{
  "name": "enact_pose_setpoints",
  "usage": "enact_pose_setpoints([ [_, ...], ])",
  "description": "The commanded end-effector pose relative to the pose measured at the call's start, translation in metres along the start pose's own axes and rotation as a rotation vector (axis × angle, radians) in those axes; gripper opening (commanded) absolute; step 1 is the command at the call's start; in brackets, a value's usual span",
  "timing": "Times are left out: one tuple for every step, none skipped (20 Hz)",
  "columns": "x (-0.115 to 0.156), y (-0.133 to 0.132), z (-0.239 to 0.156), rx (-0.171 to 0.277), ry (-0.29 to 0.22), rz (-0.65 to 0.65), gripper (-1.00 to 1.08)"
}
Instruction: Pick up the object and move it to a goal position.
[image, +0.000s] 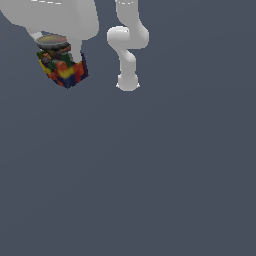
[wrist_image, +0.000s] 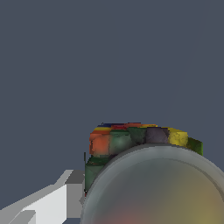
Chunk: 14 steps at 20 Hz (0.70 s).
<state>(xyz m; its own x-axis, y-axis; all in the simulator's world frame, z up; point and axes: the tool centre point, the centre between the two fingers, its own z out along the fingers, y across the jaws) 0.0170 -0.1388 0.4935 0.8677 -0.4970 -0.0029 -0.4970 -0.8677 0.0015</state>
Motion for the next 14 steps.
enact_pose_setpoints([
  [0.002, 0.001, -0.011, 0.001, 0.003, 0.0, -1.0],
  [0.002, 0.001, -0.013, 0.001, 0.003, 0.0, -1.0],
  [0.003, 0.002, -0.016, 0.001, 0.003, 0.0, -1.0],
  [0.003, 0.002, -0.018, 0.001, 0.003, 0.0, -1.0],
  [0.004, 0.002, -0.019, 0.001, 0.003, 0.0, -1.0],
  [0.004, 0.002, -0.021, 0.001, 0.003, 0.0, -1.0],
  [0.004, 0.002, -0.022, 0.001, 0.003, 0.0, -1.0],
  [0.005, 0.002, -0.023, 0.001, 0.003, 0.0, -1.0],
  [0.005, 0.002, -0.024, 0.001, 0.003, 0.0, -1.0],
  [0.005, 0.002, -0.025, 0.001, 0.003, 0.0, -1.0],
  [0.005, 0.002, -0.025, 0.001, 0.003, 0.0, -1.0],
  [0.005, 0.002, -0.026, 0.001, 0.003, 0.0, -1.0],
  [0.005, 0.002, -0.026, 0.001, 0.003, 0.0, -1.0],
  [0.006, 0.002, -0.026, 0.001, 0.003, 0.0, -1.0],
])
